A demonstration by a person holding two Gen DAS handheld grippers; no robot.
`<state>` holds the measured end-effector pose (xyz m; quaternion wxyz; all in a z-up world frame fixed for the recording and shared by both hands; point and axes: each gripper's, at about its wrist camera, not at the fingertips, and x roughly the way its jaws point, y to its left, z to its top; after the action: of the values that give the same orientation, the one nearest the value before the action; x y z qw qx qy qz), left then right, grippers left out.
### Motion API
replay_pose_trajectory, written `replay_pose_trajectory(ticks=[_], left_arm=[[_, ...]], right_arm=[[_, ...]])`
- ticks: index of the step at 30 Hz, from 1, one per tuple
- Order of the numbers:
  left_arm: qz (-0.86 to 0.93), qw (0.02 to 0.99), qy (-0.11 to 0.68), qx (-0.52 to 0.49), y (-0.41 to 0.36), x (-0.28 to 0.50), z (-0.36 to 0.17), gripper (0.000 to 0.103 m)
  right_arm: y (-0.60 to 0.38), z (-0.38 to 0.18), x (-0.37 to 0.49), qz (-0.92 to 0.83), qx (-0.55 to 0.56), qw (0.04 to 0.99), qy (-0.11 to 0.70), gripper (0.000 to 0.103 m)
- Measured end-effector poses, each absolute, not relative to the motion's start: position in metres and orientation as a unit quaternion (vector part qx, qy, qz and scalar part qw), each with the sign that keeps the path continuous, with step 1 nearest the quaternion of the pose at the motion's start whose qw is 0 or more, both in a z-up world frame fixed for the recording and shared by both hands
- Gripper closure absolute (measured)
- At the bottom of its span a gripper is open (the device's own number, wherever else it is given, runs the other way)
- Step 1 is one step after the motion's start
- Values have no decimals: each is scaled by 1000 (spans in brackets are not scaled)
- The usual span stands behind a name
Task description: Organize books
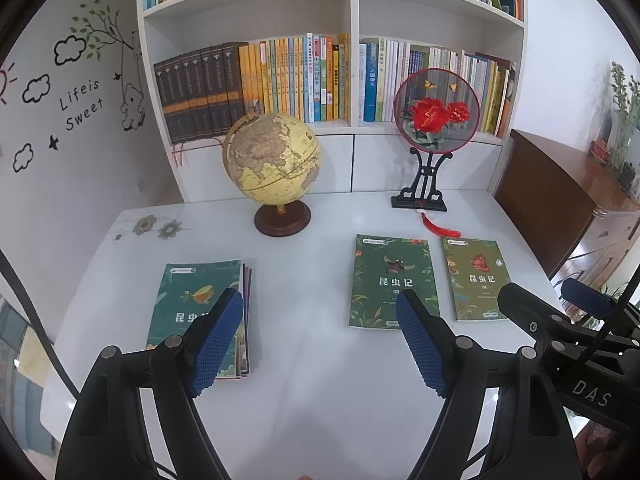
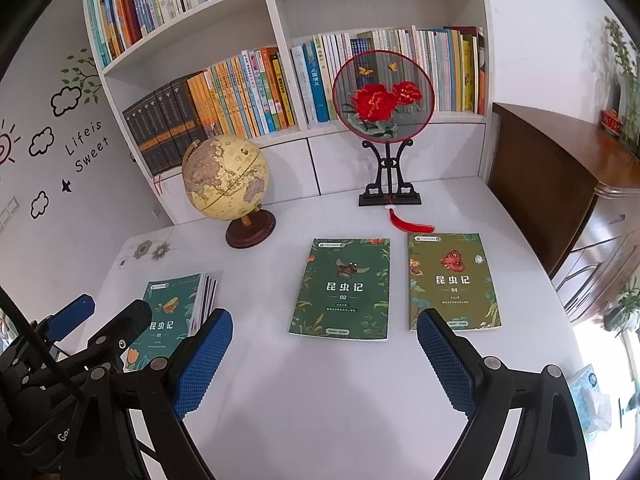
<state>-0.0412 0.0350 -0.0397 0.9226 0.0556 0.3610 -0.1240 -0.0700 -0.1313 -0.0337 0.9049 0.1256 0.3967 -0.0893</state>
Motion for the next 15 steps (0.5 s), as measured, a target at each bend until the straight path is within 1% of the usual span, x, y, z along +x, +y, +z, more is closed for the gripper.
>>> replay_pose_trajectory(ticks=[10, 15], left_arm=[[-120, 925, 352, 74, 29, -43, -39, 26], [-123, 924, 357, 67, 31, -42, -40, 26]], right_arm=[[-136, -37, -67, -97, 128, 902, 401, 10], [-138, -38, -66, -99, 129, 901, 402, 10]])
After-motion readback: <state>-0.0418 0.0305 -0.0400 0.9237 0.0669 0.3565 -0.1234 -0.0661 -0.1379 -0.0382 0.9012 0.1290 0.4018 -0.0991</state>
